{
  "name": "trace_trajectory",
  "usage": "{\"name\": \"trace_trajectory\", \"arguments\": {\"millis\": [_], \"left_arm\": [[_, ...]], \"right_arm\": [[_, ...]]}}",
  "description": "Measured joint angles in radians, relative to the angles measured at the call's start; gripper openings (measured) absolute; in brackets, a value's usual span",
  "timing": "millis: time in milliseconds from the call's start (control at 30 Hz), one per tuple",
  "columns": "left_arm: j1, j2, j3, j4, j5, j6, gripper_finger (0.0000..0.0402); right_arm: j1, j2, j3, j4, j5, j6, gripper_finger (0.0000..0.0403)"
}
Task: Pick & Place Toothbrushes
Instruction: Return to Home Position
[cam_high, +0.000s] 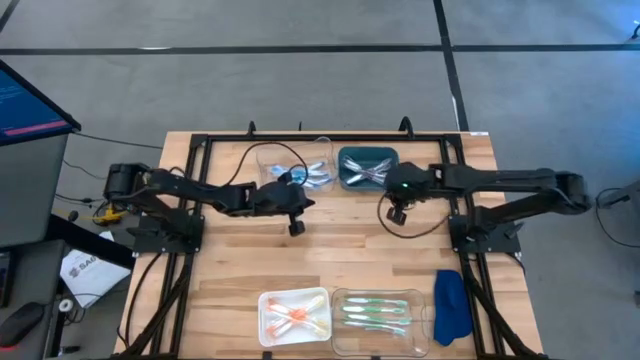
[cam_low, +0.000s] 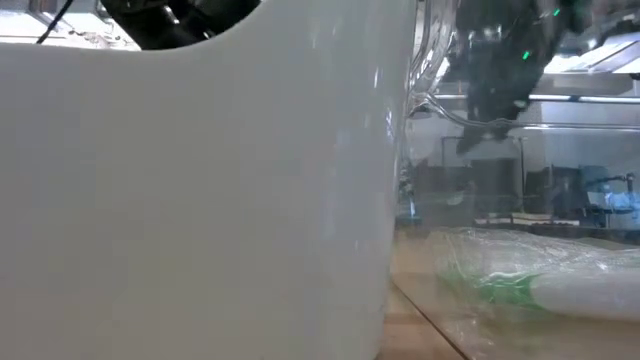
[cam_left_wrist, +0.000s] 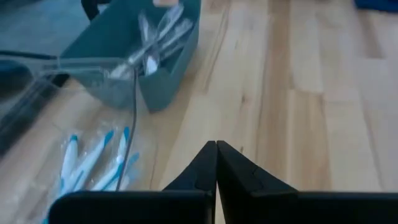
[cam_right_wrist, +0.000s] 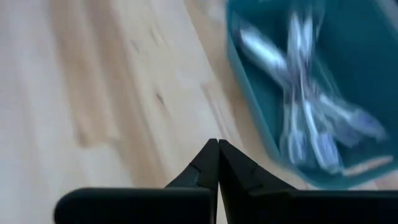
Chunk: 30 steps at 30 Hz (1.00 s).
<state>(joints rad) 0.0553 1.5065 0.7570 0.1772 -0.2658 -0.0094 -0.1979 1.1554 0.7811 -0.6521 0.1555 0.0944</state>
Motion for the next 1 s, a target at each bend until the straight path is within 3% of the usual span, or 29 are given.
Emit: {"name": "trace_trajectory", "arguments": {"millis": [333, 567, 767, 1000], "left_arm": [[-0.075, -0.064, 0.0, 0.026, -0.005, 0.002, 0.0], [-0.145, -0.064, 0.0, 0.057, -0.05, -0.006, 0.0], [-0.18, -0.064, 0.0, 0.088, -0.062, -0.006, 0.0], [-0.189, -0.064, 0.0, 0.101, -0.078, -0.022, 0.0]], "right_arm": [[0.233, -0.254, 0.0, 0.146, 0.019, 0.055, 0.0], [0.43, -0.356, -0.004, 0.182, 0.178, 0.048, 0.0], [0.562, -0.464, -0.121, 0.313, 0.265, 0.035, 0.0], [0.601, -0.595, -0.311, 0.481, 0.273, 0.037, 0.0]]}}
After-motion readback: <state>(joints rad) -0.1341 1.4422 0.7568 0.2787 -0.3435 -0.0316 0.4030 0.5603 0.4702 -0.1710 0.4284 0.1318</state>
